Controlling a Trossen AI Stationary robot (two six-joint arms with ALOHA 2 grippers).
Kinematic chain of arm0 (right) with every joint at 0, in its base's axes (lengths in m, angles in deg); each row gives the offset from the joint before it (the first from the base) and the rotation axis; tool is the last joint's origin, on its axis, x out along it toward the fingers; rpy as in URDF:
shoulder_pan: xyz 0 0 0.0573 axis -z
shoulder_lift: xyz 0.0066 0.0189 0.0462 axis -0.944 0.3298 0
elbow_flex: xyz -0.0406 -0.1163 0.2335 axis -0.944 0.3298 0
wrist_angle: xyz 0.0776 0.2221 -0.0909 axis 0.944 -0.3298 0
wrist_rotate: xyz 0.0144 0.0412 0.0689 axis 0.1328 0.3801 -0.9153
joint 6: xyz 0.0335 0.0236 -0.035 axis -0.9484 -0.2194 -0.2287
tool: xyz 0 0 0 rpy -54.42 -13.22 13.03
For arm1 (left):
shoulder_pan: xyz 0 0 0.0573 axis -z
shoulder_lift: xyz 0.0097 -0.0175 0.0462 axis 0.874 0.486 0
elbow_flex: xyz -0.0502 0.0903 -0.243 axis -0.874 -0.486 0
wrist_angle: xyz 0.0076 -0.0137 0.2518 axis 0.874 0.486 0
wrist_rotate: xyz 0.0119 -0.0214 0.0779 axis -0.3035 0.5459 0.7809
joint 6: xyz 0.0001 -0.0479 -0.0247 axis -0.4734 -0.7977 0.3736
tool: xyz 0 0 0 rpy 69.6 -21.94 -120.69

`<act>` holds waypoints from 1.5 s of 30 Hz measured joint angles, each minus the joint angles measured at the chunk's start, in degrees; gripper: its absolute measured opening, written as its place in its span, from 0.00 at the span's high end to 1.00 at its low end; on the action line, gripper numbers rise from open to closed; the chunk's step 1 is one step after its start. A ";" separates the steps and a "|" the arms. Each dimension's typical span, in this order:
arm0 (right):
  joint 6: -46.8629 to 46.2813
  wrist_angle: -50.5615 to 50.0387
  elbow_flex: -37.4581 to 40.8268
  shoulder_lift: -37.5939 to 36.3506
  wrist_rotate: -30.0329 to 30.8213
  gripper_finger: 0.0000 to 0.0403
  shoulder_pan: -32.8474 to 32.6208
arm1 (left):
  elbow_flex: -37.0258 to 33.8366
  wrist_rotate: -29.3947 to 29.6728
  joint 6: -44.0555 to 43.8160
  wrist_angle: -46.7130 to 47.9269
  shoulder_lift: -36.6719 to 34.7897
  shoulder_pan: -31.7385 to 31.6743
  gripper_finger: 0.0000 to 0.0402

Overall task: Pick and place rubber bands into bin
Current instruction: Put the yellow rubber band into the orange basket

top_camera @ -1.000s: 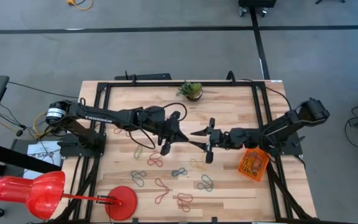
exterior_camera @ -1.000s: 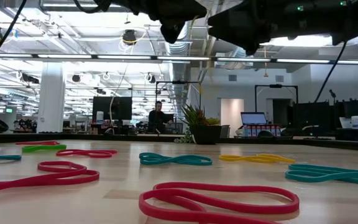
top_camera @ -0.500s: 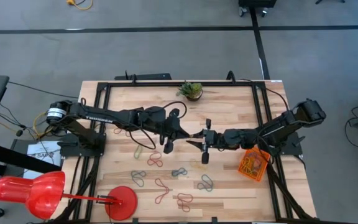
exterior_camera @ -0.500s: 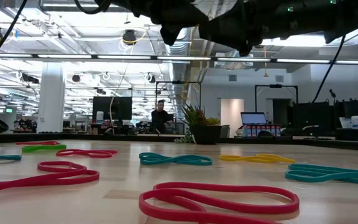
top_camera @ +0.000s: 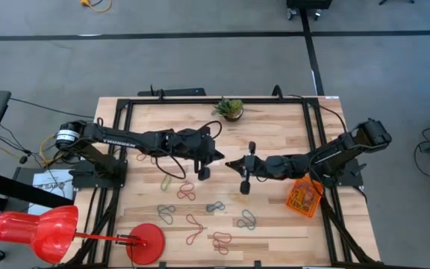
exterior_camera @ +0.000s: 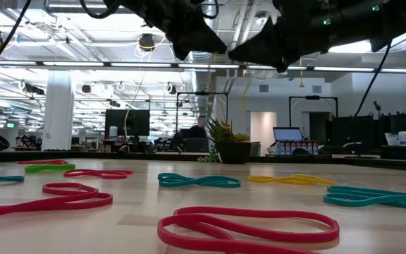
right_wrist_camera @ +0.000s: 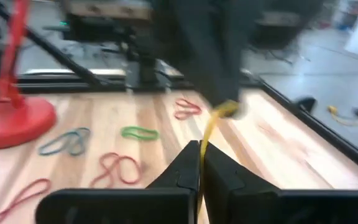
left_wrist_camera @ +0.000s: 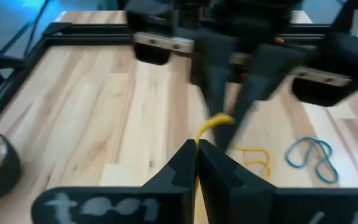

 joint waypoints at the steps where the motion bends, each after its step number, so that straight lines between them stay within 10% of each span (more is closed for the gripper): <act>1: -1.11 -0.99 0.00 0.00 0.80 0.99 0.27 | 0.00 -0.38 0.24 0.07 0.00 0.00 1.00; 20: -7.00 -7.71 0.02 -0.02 0.85 1.00 3.57 | 0.02 -2.86 1.95 1.09 6.82 -1.25 0.99; 32: -8.32 -10.86 0.02 -0.09 0.20 1.00 3.32 | 0.02 -0.82 2.51 2.02 6.76 -2.94 0.75; 38: -15.28 -34.12 -3.26 -10.10 4.60 1.00 -0.17 | 0.02 -0.28 1.88 6.63 6.71 -2.91 0.68; 45: -44.67 -76.78 -11.72 -25.08 6.94 1.00 -9.60 | 0.02 -0.13 1.47 20.74 2.69 -2.91 0.70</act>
